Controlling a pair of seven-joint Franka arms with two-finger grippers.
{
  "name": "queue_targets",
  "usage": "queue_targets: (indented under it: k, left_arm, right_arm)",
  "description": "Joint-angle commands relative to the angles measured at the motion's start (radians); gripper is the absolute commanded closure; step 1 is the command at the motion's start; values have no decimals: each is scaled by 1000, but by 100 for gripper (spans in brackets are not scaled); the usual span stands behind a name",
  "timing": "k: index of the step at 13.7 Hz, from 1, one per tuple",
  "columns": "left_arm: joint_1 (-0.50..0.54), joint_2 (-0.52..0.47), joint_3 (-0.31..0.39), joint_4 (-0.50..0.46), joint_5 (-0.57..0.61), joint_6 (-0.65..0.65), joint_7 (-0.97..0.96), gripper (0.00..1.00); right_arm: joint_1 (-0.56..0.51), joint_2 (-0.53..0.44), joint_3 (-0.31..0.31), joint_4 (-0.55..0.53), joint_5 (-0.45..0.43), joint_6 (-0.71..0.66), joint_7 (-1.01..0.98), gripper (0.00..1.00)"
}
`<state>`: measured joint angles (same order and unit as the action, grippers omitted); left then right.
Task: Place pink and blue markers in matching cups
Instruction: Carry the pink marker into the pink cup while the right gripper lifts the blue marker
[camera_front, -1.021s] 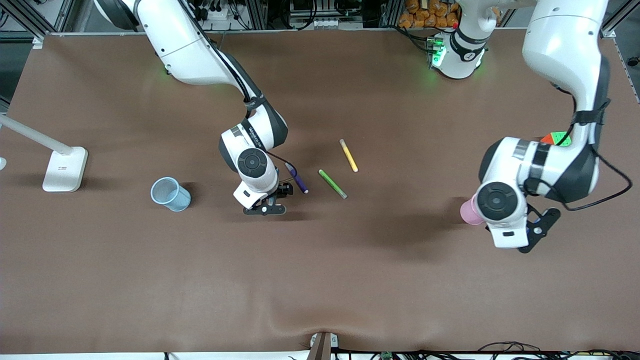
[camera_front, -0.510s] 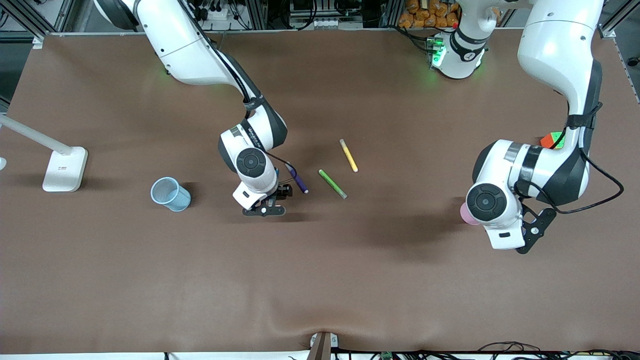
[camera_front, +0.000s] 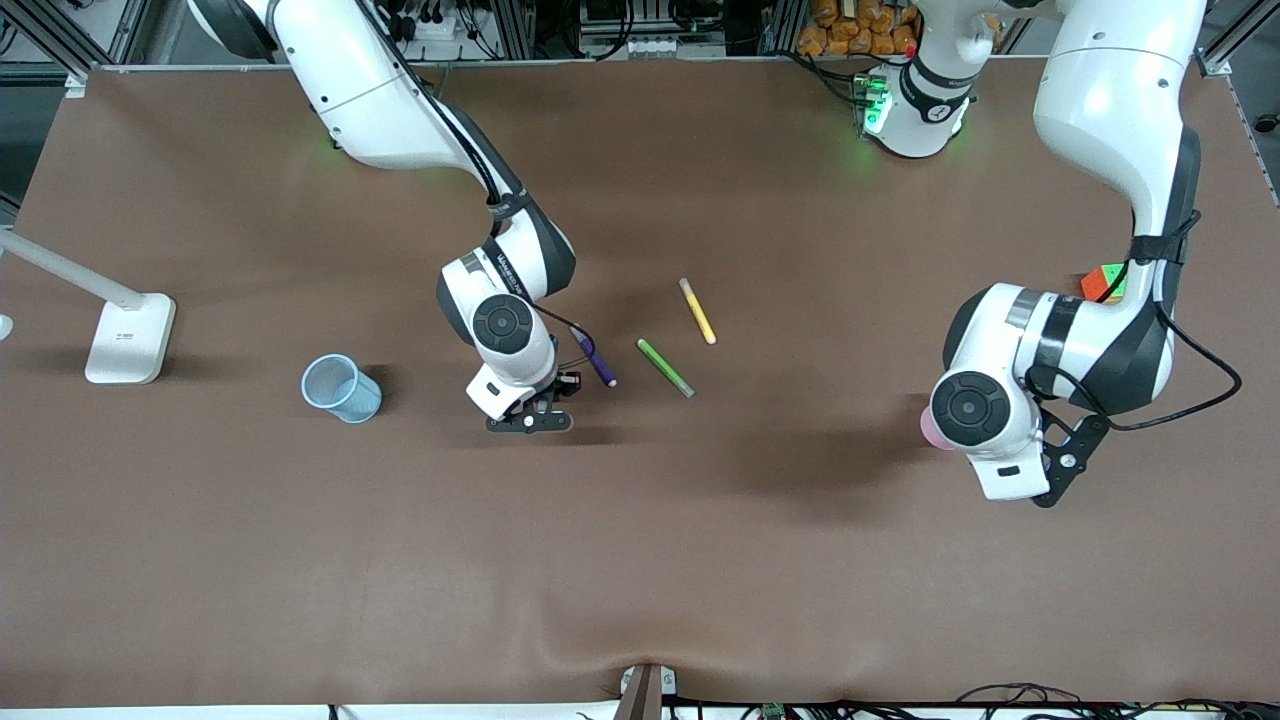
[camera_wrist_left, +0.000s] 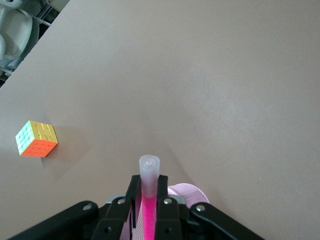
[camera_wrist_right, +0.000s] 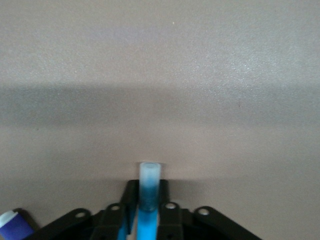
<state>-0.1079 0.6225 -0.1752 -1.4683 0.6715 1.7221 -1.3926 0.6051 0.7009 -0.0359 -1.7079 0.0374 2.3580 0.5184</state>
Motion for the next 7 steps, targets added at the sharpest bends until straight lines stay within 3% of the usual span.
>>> queue_targets:
  k: [1, 7]
  left_arm:
    - [-4, 16, -1, 16, 29, -2, -61, 100]
    - [-4, 37, -1, 16, 23, -2, -59, 100]
  right_arm:
    - [-8, -1, -4, -4, -2, 1, -5, 100]
    - [-62, -78, -7, 4, -2, -45, -170, 100]
